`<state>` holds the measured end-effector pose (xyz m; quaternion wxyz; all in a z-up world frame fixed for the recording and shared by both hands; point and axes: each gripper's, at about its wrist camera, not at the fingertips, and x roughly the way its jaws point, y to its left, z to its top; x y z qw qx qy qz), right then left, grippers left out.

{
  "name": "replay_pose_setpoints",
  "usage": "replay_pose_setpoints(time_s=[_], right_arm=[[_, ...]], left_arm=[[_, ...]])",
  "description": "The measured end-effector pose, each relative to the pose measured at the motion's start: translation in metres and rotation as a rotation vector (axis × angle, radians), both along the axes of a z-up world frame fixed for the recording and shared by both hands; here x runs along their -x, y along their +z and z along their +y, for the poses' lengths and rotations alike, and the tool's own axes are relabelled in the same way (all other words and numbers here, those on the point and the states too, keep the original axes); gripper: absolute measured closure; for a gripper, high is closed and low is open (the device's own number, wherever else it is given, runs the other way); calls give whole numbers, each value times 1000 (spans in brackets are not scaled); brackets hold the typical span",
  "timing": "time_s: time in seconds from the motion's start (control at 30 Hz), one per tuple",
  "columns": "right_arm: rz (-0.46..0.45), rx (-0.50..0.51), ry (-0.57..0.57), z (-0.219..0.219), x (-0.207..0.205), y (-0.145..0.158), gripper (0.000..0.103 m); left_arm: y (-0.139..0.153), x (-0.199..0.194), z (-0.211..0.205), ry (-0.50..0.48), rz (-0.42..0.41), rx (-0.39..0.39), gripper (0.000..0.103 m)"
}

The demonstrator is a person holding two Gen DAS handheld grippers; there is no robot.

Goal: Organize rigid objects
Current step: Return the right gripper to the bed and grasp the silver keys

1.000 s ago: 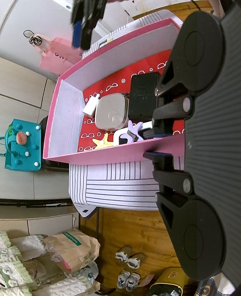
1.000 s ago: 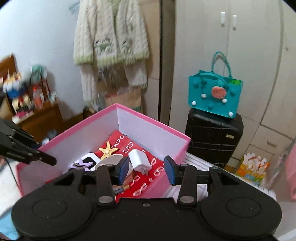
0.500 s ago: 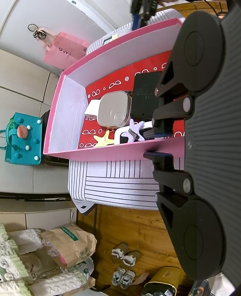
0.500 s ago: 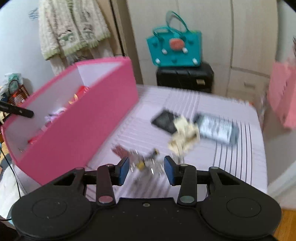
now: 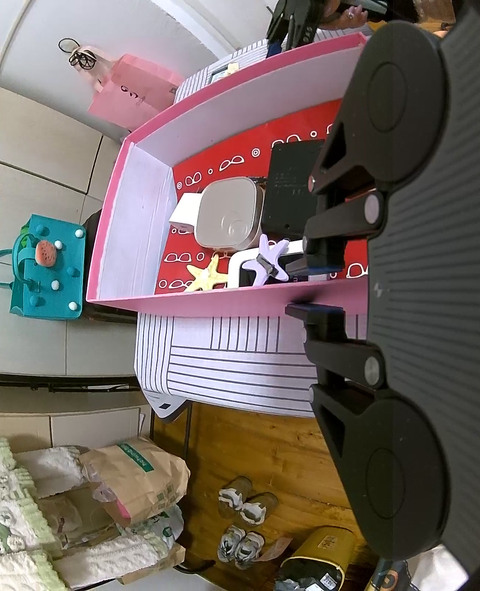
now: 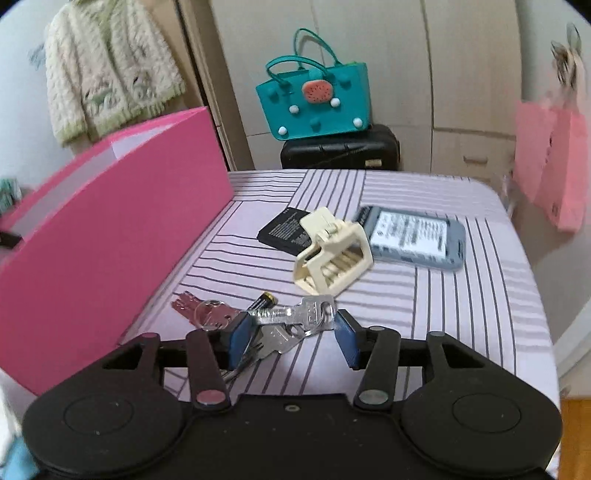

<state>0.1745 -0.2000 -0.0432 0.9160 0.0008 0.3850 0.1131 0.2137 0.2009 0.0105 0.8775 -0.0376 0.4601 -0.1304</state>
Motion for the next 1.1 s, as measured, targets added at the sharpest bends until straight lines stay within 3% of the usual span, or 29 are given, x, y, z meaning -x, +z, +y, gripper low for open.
replay_pose_setpoints(time_s=[0.07, 0.27, 0.37, 0.47, 0.77, 1.1], right_arm=[[-9, 51, -9, 9, 3, 0, 47], [-46, 25, -72, 3, -2, -3, 48], [-59, 35, -87, 1, -2, -2, 76], [-41, -64, -85, -6, 0, 1, 95], [-4, -223, -79, -15, 6, 7, 96], [-55, -346, 18, -6, 7, 69, 96]], left_arm=[[0, 0, 0, 3, 2, 3, 88], [-1, 0, 2, 4, 2, 7, 88], [-1, 0, 2, 4, 2, 9, 89], [-1, 0, 2, 2, 4, 11, 88], [-2, -2, 3, -1, 5, 19, 88], [-3, -1, 5, 0, 0, 39, 88]])
